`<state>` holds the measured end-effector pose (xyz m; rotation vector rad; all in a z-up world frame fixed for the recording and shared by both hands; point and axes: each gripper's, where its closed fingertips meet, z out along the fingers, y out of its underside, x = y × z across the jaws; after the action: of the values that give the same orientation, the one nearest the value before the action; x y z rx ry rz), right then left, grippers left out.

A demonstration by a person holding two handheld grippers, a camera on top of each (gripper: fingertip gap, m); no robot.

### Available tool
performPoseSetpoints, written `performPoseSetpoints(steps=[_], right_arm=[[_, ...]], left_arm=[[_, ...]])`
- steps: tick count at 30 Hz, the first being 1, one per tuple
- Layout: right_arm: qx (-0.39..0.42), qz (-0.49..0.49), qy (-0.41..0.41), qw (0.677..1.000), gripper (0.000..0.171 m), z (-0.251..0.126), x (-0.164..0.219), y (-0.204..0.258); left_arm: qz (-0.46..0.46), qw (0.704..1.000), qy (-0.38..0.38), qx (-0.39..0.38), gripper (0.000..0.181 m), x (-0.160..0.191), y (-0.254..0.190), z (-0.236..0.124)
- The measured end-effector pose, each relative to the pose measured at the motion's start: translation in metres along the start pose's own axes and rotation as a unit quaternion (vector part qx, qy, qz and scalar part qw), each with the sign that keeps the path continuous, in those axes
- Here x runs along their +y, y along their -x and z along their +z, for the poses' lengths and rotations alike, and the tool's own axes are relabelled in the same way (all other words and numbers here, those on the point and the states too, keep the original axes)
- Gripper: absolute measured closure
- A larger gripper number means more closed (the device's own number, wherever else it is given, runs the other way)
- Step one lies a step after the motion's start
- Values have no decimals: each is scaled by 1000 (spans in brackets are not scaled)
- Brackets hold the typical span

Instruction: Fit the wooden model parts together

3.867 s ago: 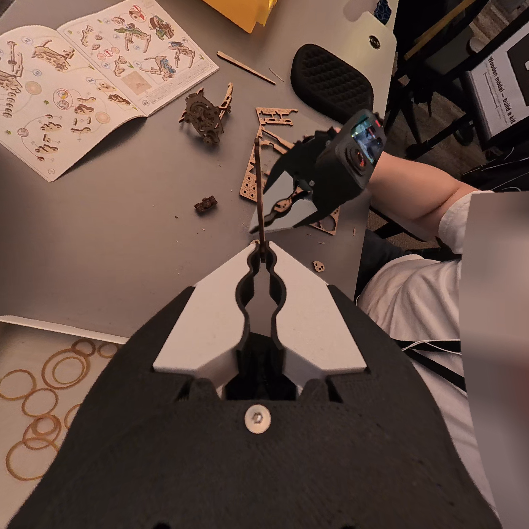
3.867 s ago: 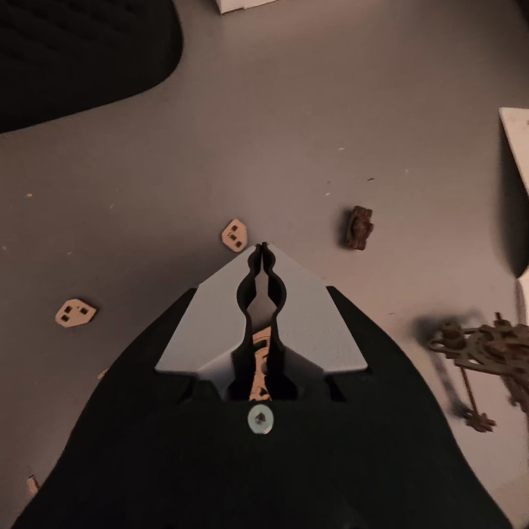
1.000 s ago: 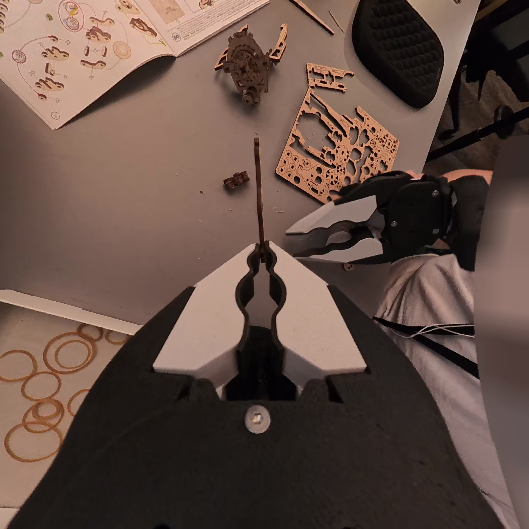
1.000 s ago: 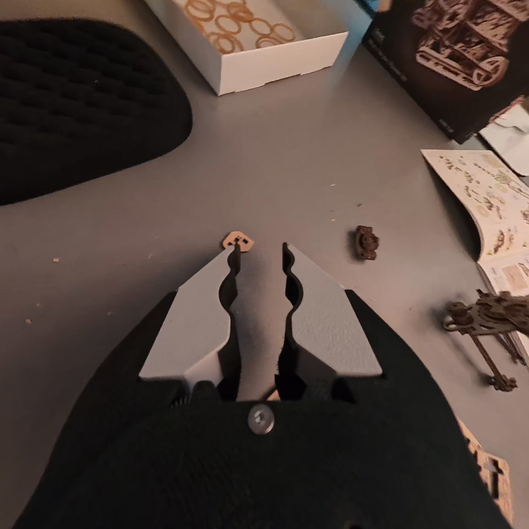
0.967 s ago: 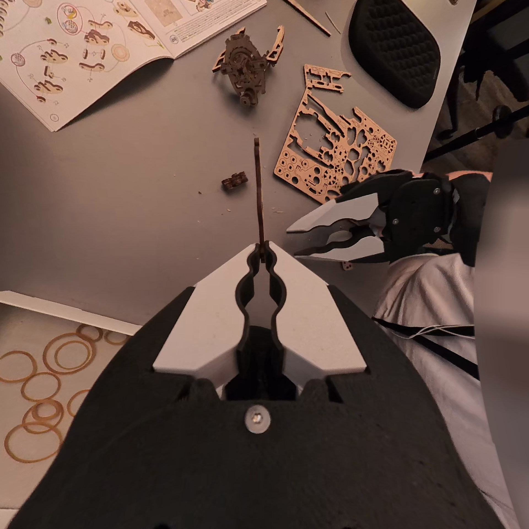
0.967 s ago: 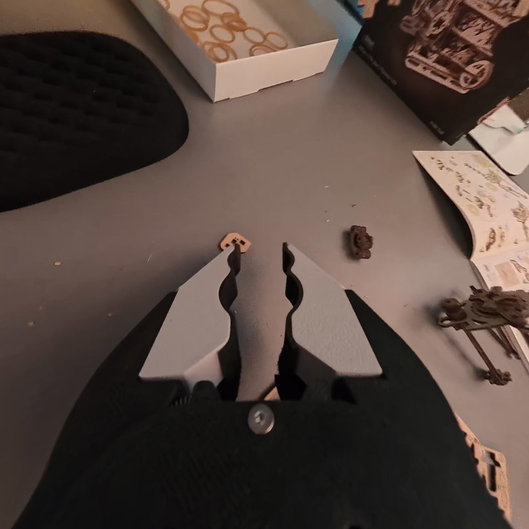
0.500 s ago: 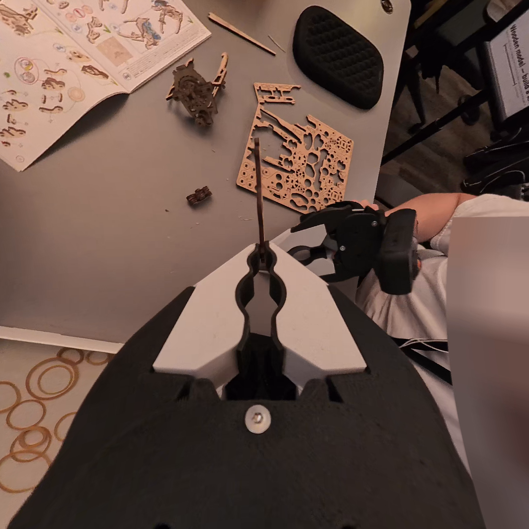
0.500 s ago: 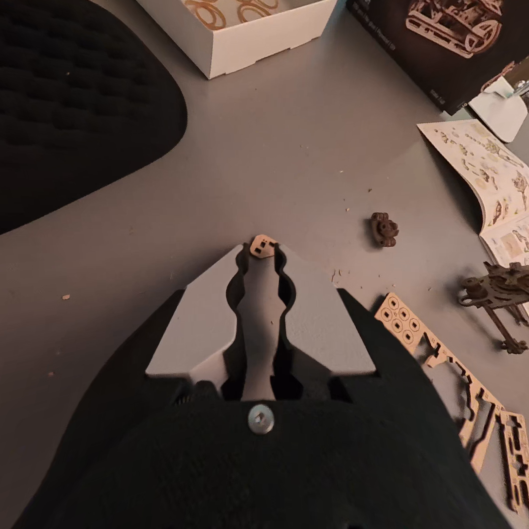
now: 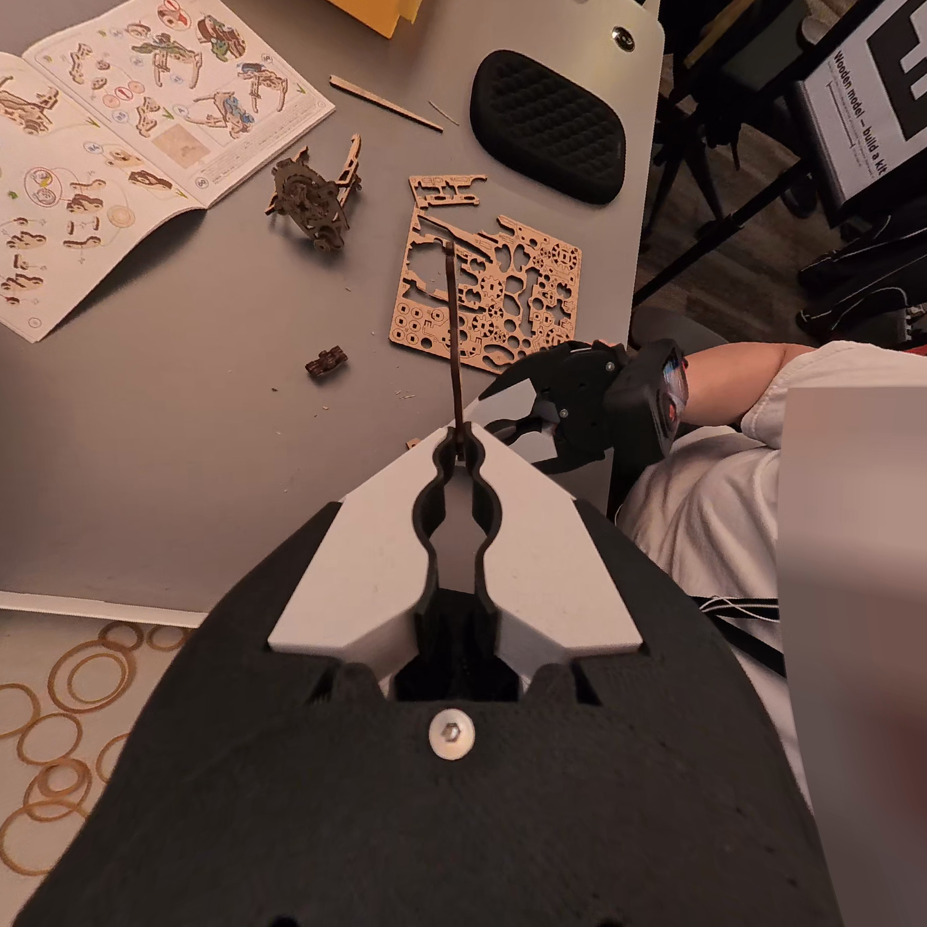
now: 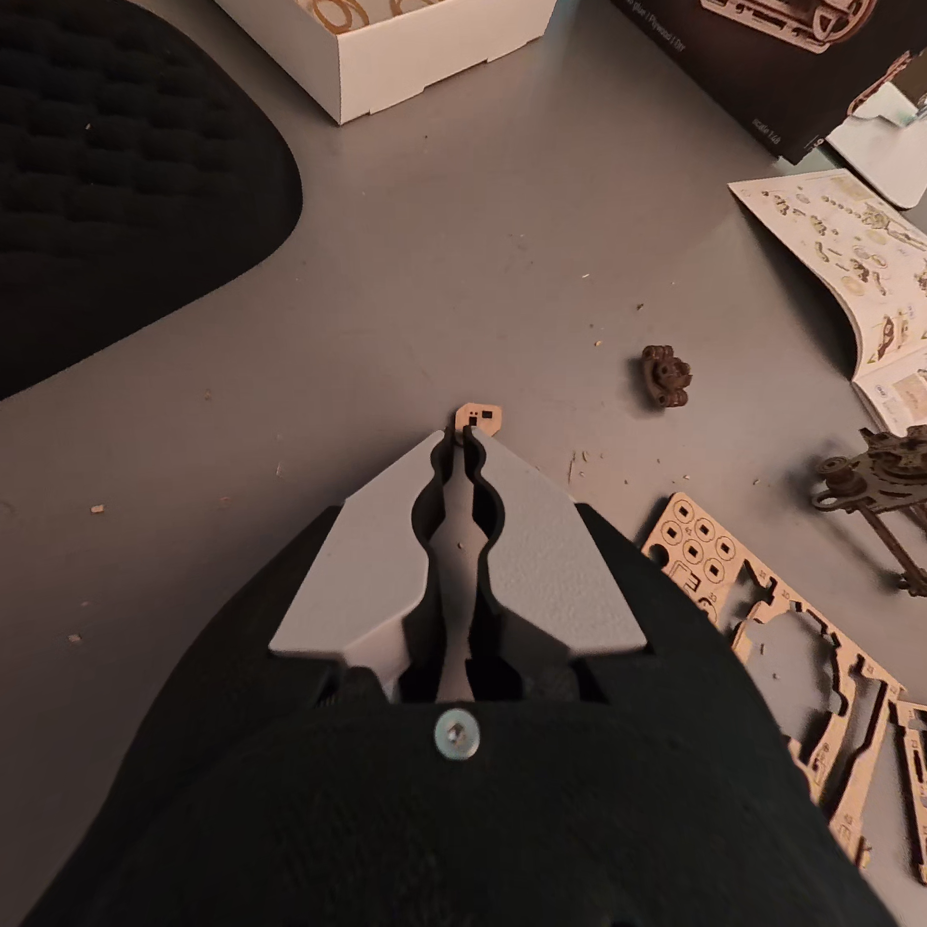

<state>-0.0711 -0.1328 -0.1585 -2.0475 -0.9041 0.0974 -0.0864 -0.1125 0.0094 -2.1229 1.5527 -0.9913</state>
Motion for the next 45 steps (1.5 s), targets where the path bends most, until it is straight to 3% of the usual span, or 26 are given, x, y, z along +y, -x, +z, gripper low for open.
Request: performPoseSetpoints(steps=[3,7,10,16,18,21,23,26,30,34,40,42,45], right_arm=[[-33,43,-26,998,169,-6,-7,0],[-169,196,-56,964,170,-21,-20,10],[-290,303,-48,907,170,-33,-25,18],[-416,419,-95,802,170,-69,-52,5],[-460,470,-124,743,170,-84,-66,-8],[-516,553,-173,631,170,-106,-85,-31],[-529,594,-185,577,170,-111,-89,-39],[-517,638,-144,552,170,-102,-79,-26],[-480,660,-38,577,171,-85,-56,15],[-438,623,34,648,171,-72,-34,41],[-352,363,41,862,171,-59,-18,54],[-326,288,35,900,171,-61,-14,67],[-312,181,30,932,167,-66,-2,89]], left_arm=[[1,1000,2,0,180,1,0,1],[-1,1000,3,-1,180,1,0,0],[0,1000,2,0,180,1,0,-1],[25,997,-21,75,181,-3,-23,-11],[45,994,-37,93,181,-7,-30,-17],[94,987,-78,108,181,-20,-43,-26],[112,982,-91,119,181,-22,-51,-30],[98,986,-73,117,181,-16,-48,-29],[78,988,-64,118,181,-14,-44,-26],[85,987,-54,125,181,-11,-51,-24],[93,987,-54,118,181,-9,-54,-29],[85,989,-54,111,181,-8,-50,-30],[79,989,-58,108,181,-8,-49,-33]])
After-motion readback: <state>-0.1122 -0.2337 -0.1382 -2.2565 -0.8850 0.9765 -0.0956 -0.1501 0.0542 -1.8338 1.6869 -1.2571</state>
